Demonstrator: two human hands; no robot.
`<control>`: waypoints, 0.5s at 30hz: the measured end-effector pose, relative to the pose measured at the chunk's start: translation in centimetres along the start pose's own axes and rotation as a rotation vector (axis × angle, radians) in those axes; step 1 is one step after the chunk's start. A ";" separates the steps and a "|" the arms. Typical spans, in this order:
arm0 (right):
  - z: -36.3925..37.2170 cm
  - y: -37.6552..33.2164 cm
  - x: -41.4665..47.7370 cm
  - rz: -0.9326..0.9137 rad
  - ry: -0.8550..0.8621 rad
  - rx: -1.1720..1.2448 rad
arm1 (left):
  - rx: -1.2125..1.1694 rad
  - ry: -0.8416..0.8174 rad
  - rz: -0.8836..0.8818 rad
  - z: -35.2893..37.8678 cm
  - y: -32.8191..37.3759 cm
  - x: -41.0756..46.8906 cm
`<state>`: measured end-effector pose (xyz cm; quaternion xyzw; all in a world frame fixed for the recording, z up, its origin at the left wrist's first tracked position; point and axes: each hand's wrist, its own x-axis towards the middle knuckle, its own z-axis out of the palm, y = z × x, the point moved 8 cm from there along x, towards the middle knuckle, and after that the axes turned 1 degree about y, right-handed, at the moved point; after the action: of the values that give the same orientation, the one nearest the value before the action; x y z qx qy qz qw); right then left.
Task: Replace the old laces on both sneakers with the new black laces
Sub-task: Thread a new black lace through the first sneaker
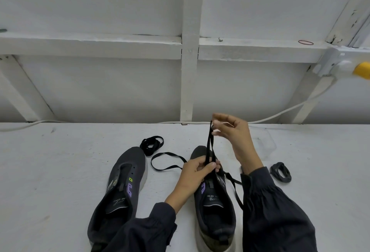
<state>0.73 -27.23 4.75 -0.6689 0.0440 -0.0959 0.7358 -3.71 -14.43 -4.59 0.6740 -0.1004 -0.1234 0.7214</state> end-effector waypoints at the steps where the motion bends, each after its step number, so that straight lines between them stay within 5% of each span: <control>1: -0.4 0.6 -0.2 0.035 -0.017 -0.078 | -0.016 0.012 -0.005 0.0 -0.1 0.0; 6: -2.7 3.4 -2.7 0.218 -0.166 -0.620 | -0.027 0.035 -0.028 0.1 -0.3 0.1; 9: -1.5 4.8 -4.6 0.259 -0.300 -0.579 | 0.066 0.032 -0.001 0.1 0.1 0.2; 15: -0.6 3.1 -4.4 0.038 -0.073 -0.389 | 0.164 0.057 -0.006 -0.1 0.1 0.1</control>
<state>-3.47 -26.65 1.37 -0.8005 0.0477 -0.0476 0.5955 -3.54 -14.38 -4.52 0.7345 -0.0875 -0.0975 0.6658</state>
